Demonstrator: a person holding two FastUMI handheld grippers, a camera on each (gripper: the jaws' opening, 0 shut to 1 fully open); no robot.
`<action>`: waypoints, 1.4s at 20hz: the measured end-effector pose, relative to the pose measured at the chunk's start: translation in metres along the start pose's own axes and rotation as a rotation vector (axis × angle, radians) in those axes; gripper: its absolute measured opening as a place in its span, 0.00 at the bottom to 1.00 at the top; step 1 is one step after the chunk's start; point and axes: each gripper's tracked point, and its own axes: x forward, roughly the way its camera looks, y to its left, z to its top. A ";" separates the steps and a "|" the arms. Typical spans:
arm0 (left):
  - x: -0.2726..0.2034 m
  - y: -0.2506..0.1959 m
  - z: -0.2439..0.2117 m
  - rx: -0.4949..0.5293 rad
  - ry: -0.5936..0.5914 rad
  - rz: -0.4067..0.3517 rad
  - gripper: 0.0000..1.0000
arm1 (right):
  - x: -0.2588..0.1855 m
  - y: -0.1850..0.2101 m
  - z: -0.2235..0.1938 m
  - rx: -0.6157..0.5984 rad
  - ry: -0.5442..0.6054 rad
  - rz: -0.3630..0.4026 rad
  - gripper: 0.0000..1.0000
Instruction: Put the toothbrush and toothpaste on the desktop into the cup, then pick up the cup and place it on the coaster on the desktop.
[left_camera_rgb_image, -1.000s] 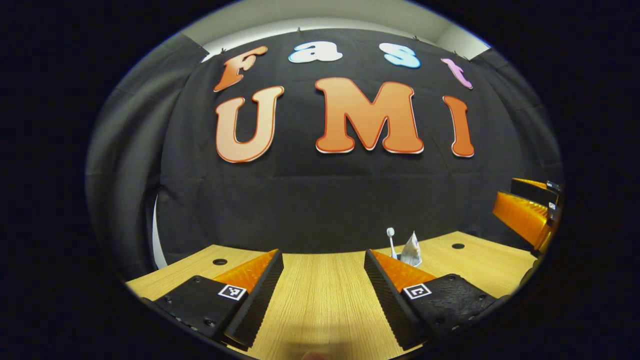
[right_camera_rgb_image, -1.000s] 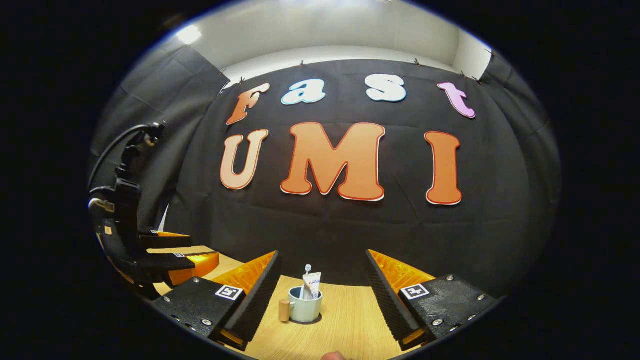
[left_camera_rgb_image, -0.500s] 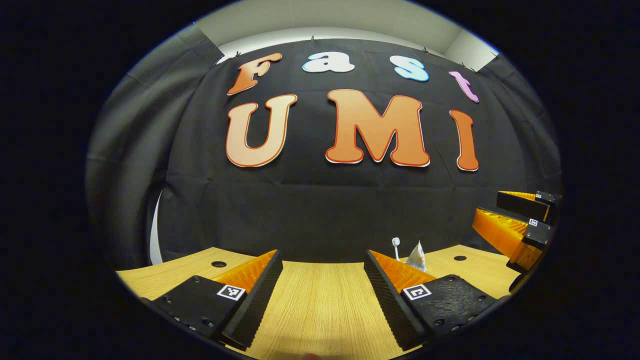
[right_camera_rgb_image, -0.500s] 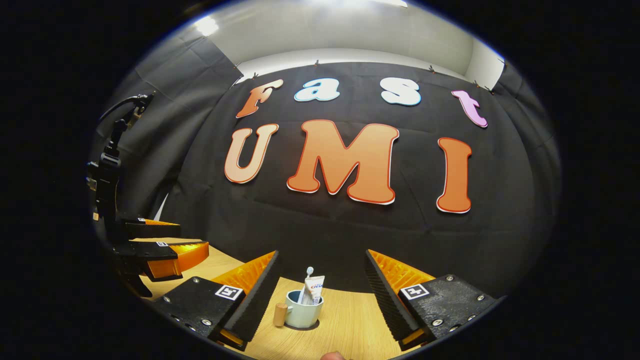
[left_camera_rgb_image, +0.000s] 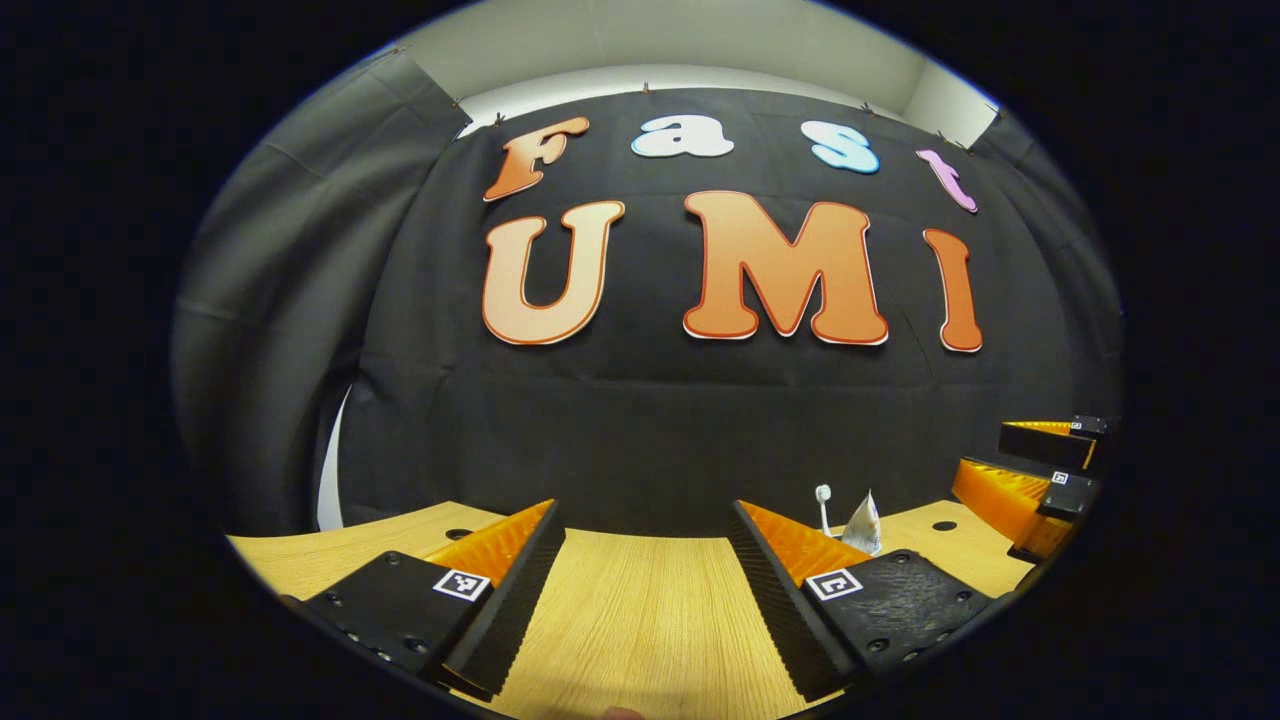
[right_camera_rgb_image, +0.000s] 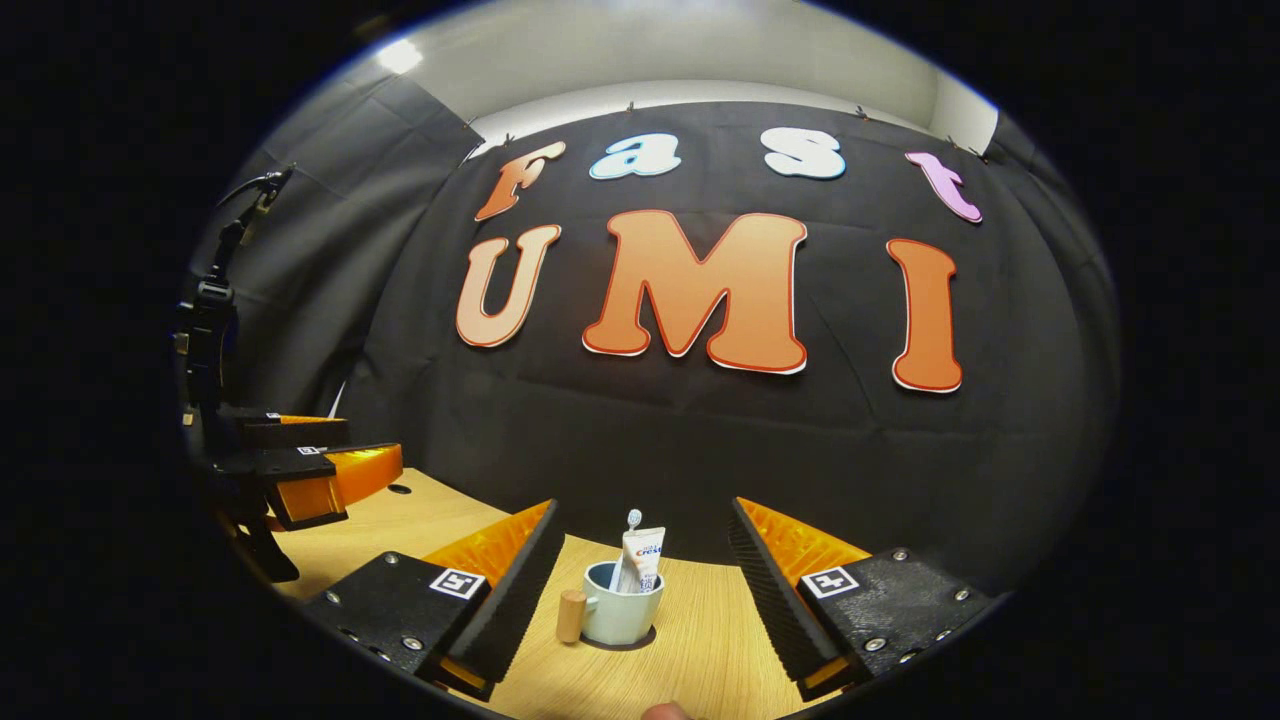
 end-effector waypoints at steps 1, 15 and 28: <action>-0.002 0.000 0.001 0.000 0.000 -0.002 0.99 | 0.000 0.000 -0.001 0.004 0.003 0.000 0.99; -0.004 0.005 -0.002 0.004 -0.012 0.028 0.99 | -0.004 0.005 -0.011 0.043 0.015 0.012 0.99; -0.003 -0.006 -0.020 0.005 0.034 -0.004 1.00 | -0.012 -0.016 -0.013 0.040 0.019 -0.055 0.99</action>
